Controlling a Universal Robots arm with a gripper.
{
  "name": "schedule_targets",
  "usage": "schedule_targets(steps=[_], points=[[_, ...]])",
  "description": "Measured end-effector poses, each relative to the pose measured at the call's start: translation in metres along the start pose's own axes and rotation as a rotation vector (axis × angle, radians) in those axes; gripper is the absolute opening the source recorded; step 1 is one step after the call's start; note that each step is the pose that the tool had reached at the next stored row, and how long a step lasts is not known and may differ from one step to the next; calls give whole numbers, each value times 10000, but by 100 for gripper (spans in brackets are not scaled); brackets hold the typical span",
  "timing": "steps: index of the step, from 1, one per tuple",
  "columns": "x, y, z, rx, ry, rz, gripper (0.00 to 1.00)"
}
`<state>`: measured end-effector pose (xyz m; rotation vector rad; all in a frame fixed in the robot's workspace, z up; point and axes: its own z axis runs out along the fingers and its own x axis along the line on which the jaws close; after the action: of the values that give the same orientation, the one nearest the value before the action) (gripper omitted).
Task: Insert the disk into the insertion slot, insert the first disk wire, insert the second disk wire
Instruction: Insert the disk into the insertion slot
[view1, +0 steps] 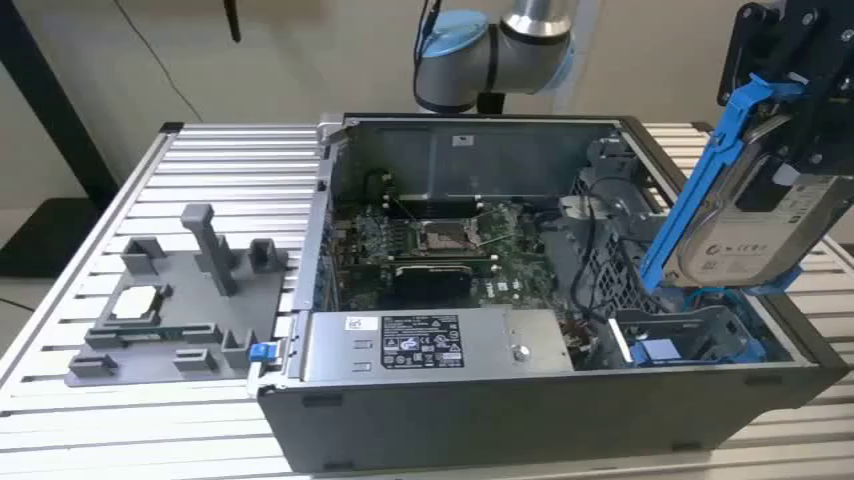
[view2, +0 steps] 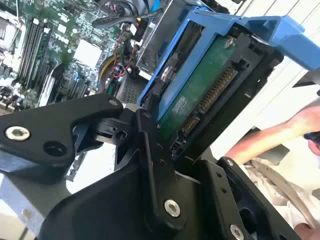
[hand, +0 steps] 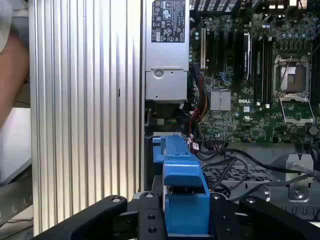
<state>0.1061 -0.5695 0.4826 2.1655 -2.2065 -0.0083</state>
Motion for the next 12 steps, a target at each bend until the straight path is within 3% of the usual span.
schedule_targets(steps=[12], points=[[-1, 0, 6, 1, 35, 1, 0]])
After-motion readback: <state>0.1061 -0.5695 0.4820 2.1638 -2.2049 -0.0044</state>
